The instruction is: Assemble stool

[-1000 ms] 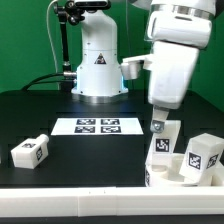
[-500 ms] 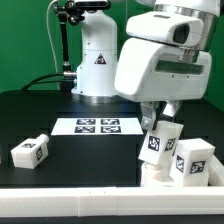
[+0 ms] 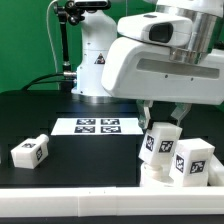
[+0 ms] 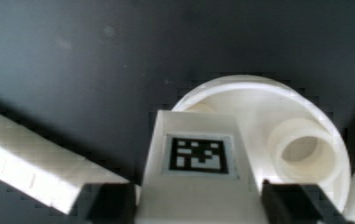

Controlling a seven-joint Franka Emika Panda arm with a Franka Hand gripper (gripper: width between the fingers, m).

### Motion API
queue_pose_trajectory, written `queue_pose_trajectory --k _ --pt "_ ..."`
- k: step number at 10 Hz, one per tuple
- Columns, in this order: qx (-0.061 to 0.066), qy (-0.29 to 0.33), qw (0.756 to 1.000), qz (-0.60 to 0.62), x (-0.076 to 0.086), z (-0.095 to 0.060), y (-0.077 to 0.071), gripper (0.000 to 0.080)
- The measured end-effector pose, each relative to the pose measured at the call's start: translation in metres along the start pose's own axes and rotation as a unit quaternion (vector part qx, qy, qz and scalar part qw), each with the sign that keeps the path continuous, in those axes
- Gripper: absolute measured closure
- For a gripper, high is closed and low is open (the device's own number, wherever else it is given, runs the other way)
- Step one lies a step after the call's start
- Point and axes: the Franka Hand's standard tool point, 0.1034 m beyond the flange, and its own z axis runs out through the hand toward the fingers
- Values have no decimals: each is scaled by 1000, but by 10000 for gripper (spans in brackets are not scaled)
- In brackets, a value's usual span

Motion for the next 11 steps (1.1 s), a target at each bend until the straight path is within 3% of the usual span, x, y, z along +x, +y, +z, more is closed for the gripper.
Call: queue_pose_trajectory --k 1,2,4,11 --pt "9 -2 999 51 -1 1 0 462" --pt "36 -3 993 113 -3 2 4 462" --pt "54 -3 977 205 -2 2 4 462" --pt "65 -5 908 413 2 2 0 462"
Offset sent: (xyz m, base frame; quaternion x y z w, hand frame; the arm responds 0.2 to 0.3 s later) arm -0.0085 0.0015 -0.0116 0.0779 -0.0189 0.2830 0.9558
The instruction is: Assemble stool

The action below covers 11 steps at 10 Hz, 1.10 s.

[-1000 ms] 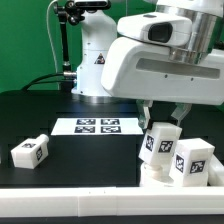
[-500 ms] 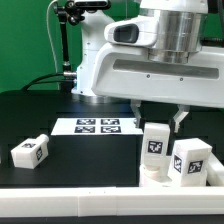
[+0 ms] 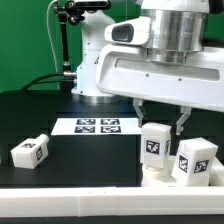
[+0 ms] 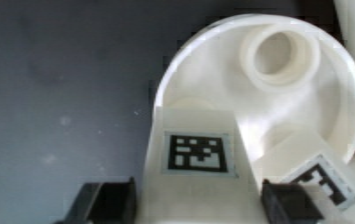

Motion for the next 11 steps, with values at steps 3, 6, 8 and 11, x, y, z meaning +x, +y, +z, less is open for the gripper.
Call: queue_pose_trajectory --k 3,6,8,11 --pt "6 -2 995 100 0 0 -1 462" --pt "38 4 964 262 3 2 0 462" --pt "52 1 940 338 4 2 -2 462" --pt "65 -16 885 462 2 2 -6 462"
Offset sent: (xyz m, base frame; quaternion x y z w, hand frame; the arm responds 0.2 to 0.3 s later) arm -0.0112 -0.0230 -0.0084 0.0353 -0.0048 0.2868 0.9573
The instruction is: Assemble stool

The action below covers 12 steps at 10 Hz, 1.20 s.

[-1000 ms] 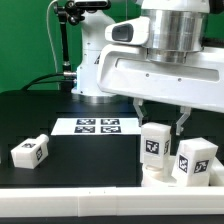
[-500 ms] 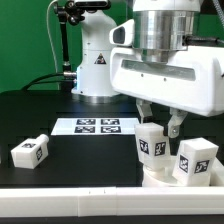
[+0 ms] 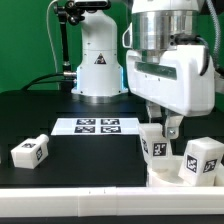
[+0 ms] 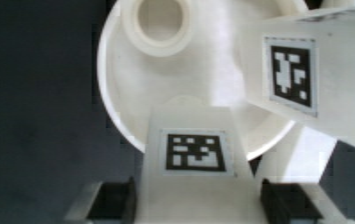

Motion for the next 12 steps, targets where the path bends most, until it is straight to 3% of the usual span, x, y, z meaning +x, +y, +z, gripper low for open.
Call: queue_pose_trajectory --k 4,8,9,10,12 --pt "13 -28 982 186 -3 0 -3 462" --pt "13 -33 980 197 -4 -1 -4 462" --pt "16 -36 984 173 -5 -6 -5 281" --pt "20 -39 985 167 -6 -12 -7 191" --pt "28 -38 995 90 -6 -18 -9 158"
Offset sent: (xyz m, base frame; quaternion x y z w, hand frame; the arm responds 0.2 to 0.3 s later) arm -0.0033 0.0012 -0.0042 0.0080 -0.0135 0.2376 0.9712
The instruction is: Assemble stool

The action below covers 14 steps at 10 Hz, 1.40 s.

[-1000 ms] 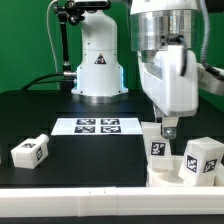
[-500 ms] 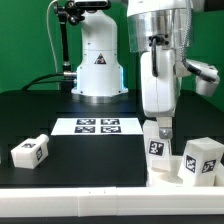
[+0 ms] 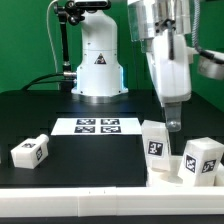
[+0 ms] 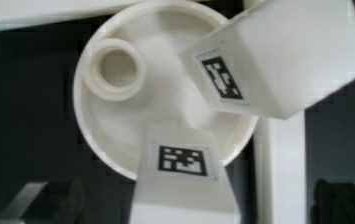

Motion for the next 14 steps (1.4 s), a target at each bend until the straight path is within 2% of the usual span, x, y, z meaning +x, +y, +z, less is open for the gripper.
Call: queue_pose_trajectory --k 4,6,9,10,13,14 --pt "-3 1 991 -131 1 3 1 151" --pt "-12 13 965 -263 0 2 1 151" --pt "-26 27 908 -418 -1 -1 -1 151" --pt "-31 35 876 -480 -3 -2 -3 151" --pt "-35 34 831 -554 -4 -1 -2 151" --pt "-36 32 806 -591 -3 -1 -2 151"
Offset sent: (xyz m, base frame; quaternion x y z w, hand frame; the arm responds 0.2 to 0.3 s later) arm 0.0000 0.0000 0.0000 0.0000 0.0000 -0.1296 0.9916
